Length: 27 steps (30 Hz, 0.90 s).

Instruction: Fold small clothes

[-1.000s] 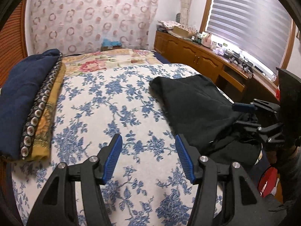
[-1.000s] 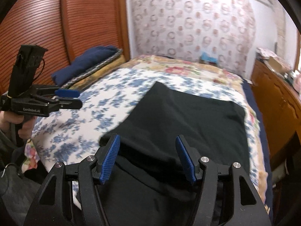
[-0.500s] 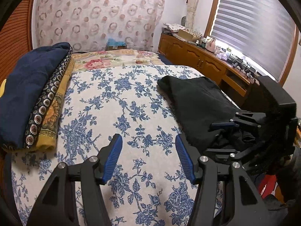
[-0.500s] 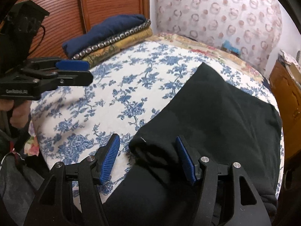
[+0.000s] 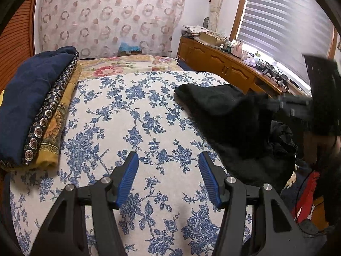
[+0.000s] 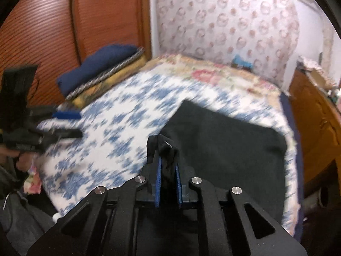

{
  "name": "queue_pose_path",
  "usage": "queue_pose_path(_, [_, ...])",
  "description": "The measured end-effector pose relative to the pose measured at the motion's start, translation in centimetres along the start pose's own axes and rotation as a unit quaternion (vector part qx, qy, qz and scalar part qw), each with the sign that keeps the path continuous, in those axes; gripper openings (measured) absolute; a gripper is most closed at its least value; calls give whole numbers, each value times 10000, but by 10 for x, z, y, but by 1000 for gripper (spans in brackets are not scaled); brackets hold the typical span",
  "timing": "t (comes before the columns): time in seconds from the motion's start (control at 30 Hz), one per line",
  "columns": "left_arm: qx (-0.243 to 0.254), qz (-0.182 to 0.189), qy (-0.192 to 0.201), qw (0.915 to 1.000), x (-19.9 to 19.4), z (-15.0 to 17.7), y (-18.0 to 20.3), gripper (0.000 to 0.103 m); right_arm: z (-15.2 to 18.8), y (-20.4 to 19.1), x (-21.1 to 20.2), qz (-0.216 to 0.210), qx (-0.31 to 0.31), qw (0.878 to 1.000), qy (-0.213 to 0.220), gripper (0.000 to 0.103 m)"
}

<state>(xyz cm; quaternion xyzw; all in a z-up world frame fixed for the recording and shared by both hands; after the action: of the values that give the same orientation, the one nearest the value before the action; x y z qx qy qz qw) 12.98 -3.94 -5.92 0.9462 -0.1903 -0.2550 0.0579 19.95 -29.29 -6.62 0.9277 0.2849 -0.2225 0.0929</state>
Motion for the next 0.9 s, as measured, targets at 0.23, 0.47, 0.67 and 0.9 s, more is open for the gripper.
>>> queue_pose_path(0.23, [41, 41, 3, 10000, 1, 1, 6, 58, -31, 82, -4, 819, -42, 9966, 67, 9])
queue_pose_path(0.47, [91, 47, -55, 9999, 4, 3, 10, 58, -30, 150, 19, 1308, 57, 9911, -223, 8])
queue_pose_path(0.67, [111, 52, -94, 9999, 6, 6, 12, 58, -24, 177, 41, 1648, -16, 9856, -385, 9])
queue_pose_path(0.9, [180, 132, -152, 9996, 10, 9, 21, 58, -14, 195, 43, 2323, -8, 9711, -555, 36])
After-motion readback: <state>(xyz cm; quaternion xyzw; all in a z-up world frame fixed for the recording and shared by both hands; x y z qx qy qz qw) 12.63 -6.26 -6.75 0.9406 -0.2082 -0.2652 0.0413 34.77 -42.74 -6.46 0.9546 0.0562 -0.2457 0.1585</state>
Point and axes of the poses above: each gripper's, at about its wrist camera, not at the fingertips, and x roughly the way its jaws point, y to its right, z to its underside, the point moved 4 cm from there along x, roughly the way its jaws point, and after that the axes turned 14 degrees about y, right-handed, at the moved point
